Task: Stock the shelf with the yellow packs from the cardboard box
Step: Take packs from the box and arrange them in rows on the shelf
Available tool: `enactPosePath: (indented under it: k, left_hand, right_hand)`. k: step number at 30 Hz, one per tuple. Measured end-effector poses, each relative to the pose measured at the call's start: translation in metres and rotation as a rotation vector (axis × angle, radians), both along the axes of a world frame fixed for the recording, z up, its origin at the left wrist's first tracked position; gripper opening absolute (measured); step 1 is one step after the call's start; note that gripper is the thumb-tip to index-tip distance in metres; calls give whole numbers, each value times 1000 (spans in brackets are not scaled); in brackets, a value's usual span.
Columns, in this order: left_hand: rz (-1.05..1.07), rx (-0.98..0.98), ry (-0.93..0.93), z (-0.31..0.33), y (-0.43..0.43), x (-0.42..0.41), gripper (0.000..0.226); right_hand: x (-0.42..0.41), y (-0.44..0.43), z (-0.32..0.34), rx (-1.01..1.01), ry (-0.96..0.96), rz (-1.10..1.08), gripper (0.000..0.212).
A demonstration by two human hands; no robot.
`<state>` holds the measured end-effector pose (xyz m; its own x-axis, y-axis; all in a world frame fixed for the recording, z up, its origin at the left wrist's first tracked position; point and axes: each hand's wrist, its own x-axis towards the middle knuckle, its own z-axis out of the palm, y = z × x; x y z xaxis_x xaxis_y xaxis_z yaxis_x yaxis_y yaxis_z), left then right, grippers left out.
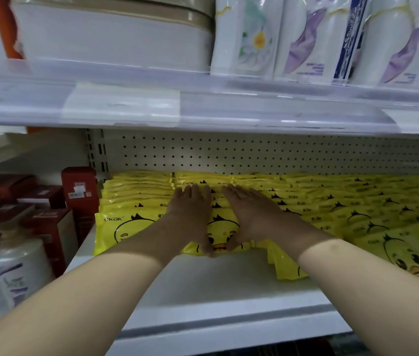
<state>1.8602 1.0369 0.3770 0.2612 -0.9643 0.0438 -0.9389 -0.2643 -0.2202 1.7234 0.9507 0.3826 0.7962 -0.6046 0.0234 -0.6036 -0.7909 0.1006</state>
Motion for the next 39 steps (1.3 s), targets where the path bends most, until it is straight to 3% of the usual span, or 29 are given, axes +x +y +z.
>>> enactPosePath:
  k: [28, 39]
  left_hand:
    - [2, -61, 12, -4, -30, 26, 145]
    - [-1, -59, -2, -6, -27, 25, 151]
  right_hand:
    - [24, -25, 7, -72, 79, -14, 145]
    - [23, -17, 9, -75, 108, -32, 145]
